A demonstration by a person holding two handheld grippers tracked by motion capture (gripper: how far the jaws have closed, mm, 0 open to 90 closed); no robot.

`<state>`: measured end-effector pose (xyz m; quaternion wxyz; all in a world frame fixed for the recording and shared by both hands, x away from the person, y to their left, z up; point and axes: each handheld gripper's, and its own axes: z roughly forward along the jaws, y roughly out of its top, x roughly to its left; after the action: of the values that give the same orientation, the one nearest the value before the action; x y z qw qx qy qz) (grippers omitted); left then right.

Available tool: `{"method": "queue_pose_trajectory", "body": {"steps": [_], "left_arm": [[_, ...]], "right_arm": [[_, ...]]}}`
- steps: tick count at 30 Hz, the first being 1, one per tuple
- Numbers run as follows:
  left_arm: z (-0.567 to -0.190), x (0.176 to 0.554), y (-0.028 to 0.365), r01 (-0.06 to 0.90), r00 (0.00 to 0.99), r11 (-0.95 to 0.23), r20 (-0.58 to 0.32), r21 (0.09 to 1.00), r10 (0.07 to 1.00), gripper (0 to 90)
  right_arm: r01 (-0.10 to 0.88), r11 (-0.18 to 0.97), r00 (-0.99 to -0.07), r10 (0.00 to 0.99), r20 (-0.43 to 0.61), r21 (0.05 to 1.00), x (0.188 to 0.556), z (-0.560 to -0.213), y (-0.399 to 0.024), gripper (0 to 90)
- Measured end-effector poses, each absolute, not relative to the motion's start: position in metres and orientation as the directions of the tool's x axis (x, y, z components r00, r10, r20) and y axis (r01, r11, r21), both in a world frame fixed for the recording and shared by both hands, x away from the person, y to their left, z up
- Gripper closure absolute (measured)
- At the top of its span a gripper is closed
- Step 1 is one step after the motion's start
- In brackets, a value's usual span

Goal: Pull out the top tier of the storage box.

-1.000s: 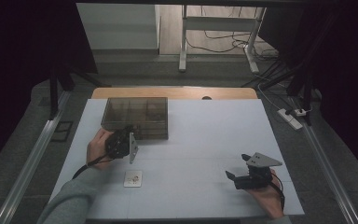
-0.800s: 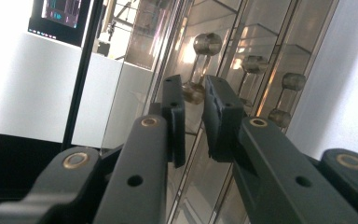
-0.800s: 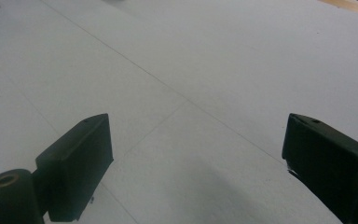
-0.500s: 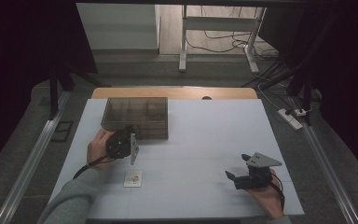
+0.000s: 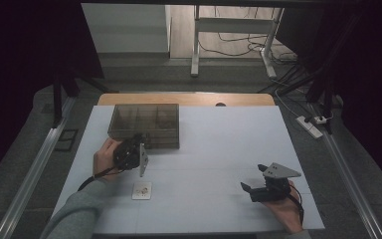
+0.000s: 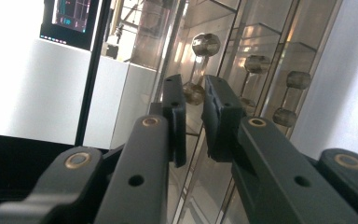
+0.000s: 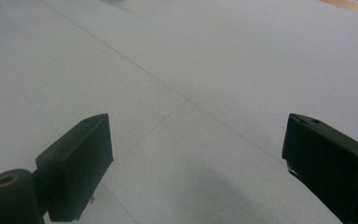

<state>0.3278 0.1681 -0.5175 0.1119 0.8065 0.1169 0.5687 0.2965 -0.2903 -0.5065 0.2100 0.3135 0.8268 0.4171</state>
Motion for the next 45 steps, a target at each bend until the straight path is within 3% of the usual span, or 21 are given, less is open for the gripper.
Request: {"method": "queue_pose_trajectory", "body": {"steps": [12,13,14,16,20,22,23,25,45], "left_arm": [[-0.519,0.325,0.170,0.049,0.320,-0.948,0.894,0.314,0.313,79.6],[-0.518,0.322,0.171,0.027,0.311,-0.944,0.895,0.329,0.320,80.7],[-0.514,0.321,0.172,0.033,0.299,-0.936,0.890,0.350,0.344,89.7],[-0.510,0.321,0.174,0.042,0.282,-0.925,0.883,0.378,0.374,89.7],[-0.519,0.323,0.171,0.050,0.290,-0.946,0.902,0.319,0.319,89.3],[-0.519,0.323,0.169,0.047,0.276,-0.945,0.905,0.324,0.324,88.5],[-0.517,0.323,0.170,0.048,0.280,-0.939,0.897,0.342,0.341,80.2],[-0.516,0.324,0.171,0.053,0.278,-0.933,0.893,0.355,0.355,78.5],[-0.520,0.326,0.164,0.073,0.309,-0.943,0.892,0.325,0.331,72.6]], "right_arm": [[0.345,0.455,-0.714,0.695,-0.085,0.821,0.296,-0.507,-0.291,8.0],[0.345,0.455,-0.714,0.695,-0.085,0.821,0.296,-0.506,-0.291,8.0],[0.345,0.455,-0.713,0.696,-0.085,0.821,0.296,-0.506,-0.291,8.0],[0.346,0.455,-0.713,0.696,-0.085,0.821,0.296,-0.506,-0.291,8.0],[0.344,0.458,-0.715,0.694,-0.088,0.820,0.296,-0.507,-0.290,8.0],[0.345,0.456,-0.712,0.697,-0.088,0.820,0.296,-0.506,-0.291,8.0],[0.347,0.454,-0.712,0.697,-0.084,0.821,0.296,-0.506,-0.291,8.0],[0.347,0.454,-0.712,0.697,-0.085,0.821,0.297,-0.506,-0.291,8.0],[0.346,0.455,-0.711,0.698,-0.087,0.820,0.296,-0.506,-0.291,8.0]]}}
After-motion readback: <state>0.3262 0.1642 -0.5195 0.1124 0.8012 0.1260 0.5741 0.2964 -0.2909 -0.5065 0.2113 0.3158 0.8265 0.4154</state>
